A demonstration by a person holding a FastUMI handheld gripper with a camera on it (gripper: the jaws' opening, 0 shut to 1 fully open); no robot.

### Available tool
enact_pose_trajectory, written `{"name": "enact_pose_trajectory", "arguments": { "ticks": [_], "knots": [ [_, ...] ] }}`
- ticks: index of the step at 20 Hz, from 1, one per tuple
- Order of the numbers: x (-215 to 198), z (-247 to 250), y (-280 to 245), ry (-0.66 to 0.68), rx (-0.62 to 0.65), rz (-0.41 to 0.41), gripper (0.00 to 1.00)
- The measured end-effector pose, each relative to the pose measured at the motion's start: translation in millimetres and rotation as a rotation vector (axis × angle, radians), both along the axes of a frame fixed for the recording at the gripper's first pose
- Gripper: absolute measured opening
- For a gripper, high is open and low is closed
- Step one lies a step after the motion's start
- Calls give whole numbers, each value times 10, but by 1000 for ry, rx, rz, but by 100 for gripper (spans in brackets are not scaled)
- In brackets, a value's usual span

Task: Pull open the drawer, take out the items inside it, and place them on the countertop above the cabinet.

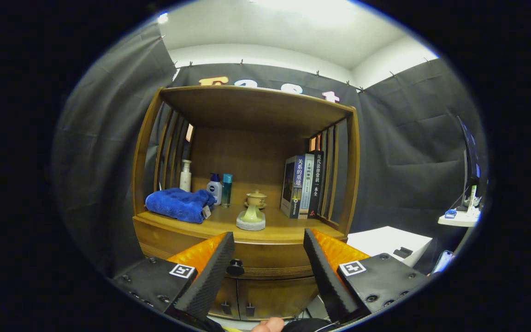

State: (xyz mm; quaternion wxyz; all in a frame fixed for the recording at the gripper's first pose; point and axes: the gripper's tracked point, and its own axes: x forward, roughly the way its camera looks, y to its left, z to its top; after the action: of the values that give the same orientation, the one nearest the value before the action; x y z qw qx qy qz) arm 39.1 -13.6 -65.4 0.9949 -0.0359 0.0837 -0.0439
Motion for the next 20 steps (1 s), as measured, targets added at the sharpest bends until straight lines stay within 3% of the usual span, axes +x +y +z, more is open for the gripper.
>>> {"name": "enact_pose_trajectory", "arguments": {
  "ticks": [20],
  "knots": [
    [19,-67,183,16,2,40,98]
  ]
}}
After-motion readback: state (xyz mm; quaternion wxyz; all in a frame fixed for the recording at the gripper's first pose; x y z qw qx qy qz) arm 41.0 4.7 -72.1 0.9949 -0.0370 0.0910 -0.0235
